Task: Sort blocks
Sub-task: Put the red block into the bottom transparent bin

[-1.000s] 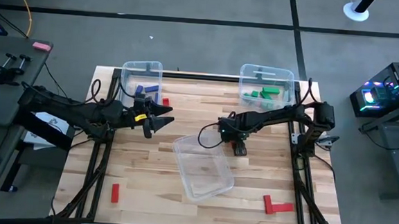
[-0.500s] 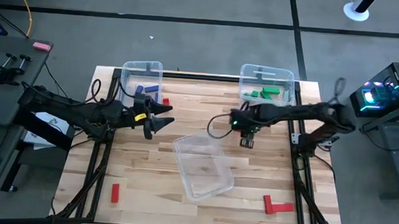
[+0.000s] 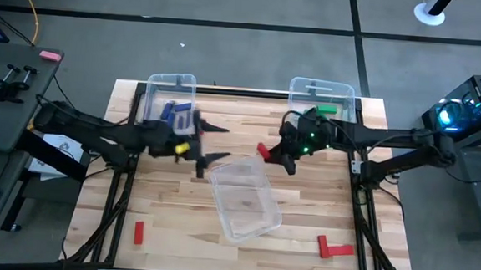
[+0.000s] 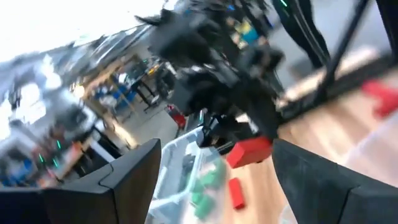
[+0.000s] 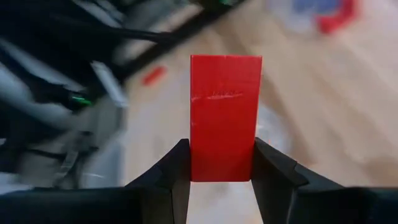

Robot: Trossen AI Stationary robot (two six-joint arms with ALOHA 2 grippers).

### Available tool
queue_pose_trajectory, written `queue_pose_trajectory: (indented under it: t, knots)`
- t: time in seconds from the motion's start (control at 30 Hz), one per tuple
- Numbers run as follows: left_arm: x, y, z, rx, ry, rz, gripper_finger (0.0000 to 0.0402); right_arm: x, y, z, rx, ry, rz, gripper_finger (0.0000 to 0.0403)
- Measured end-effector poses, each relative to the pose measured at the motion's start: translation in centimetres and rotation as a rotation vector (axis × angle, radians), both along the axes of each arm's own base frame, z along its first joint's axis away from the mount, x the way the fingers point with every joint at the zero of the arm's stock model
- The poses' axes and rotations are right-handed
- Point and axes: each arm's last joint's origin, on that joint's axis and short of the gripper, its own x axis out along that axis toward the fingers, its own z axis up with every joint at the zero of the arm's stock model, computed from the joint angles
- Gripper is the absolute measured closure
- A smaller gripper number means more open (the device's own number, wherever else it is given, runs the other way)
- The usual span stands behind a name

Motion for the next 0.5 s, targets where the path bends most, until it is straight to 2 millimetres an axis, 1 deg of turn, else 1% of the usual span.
queue_pose_trajectory:
  t: [0.1, 0.23, 0.37, 0.5]
  knots:
    - [2.2, -0.6, -0.7, 0.170, 0.110, -0.040, 0.0108, 0.7, 1.0, 0.1, 0.071, -0.040, 0.065, 0.0276]
    - [4.5, -1.5, -2.2, 0.347, 0.243, -0.087, 0.0108, 1.4, 2.3, -0.4, 0.145, -0.015, 0.109, 0.0276]
    - [6.0, -2.3, -3.2, 0.403, 0.288, -0.117, 0.0108, 1.8, 3.5, -1.0, 0.174, 0.019, 0.135, 0.0276]
    - [7.1, -3.1, -3.6, 0.384, 0.301, -0.143, 0.0108, 2.0, 4.3, -1.4, 0.196, 0.040, 0.150, 0.0276]
